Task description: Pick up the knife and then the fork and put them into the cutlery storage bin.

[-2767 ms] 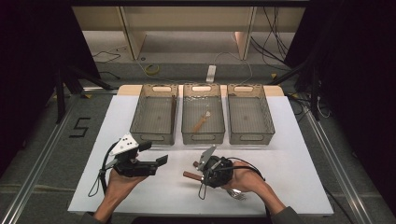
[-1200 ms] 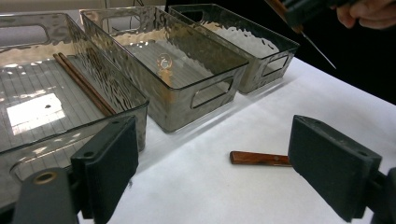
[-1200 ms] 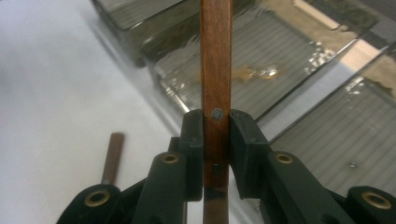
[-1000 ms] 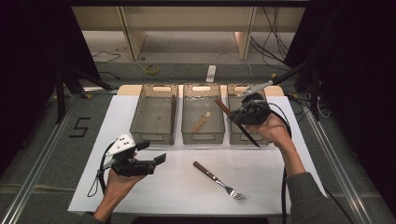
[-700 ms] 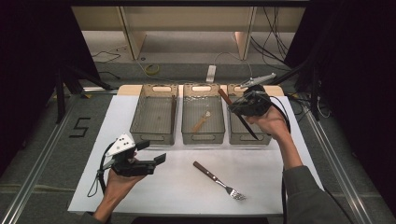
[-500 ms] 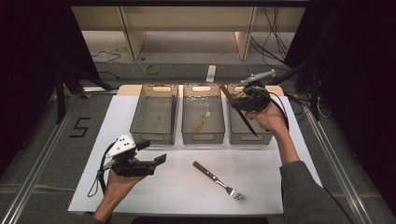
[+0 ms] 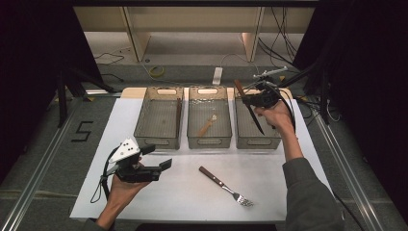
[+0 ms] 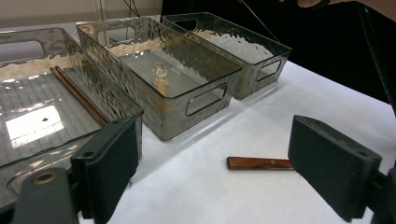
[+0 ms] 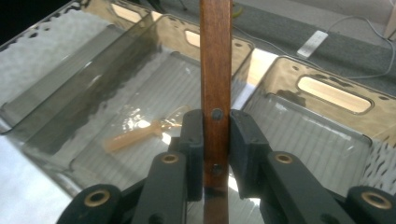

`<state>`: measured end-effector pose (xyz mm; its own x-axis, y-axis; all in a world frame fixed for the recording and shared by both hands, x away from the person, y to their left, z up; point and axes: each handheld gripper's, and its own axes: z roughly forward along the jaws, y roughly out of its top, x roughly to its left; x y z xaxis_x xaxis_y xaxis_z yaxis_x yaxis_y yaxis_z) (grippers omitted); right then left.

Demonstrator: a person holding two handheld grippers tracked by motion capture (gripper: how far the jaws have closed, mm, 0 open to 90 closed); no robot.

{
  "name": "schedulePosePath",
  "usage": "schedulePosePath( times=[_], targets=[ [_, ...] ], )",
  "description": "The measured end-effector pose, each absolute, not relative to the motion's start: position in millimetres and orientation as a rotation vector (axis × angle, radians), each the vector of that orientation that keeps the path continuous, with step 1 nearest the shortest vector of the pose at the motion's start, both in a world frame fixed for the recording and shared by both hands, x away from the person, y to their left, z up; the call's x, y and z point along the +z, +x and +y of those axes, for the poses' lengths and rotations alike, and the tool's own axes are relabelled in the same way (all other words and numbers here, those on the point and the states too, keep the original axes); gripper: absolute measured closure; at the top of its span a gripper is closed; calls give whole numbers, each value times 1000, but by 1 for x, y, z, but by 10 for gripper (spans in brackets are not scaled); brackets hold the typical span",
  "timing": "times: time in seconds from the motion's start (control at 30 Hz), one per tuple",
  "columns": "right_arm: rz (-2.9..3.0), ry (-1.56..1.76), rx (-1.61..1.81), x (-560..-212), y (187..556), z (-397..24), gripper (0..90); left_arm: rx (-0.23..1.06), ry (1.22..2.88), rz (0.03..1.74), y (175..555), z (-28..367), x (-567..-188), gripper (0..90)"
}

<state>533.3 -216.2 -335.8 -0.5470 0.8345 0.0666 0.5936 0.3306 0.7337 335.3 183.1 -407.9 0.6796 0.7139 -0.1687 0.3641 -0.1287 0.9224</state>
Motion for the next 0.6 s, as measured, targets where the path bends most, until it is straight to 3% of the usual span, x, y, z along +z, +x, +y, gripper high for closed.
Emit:
schedulePosePath(
  times=[0.6],
  targets=[
    [2162,1408,1046,-355,554,-214,767,379,1729,864,334,184,-407,159]
  ],
)
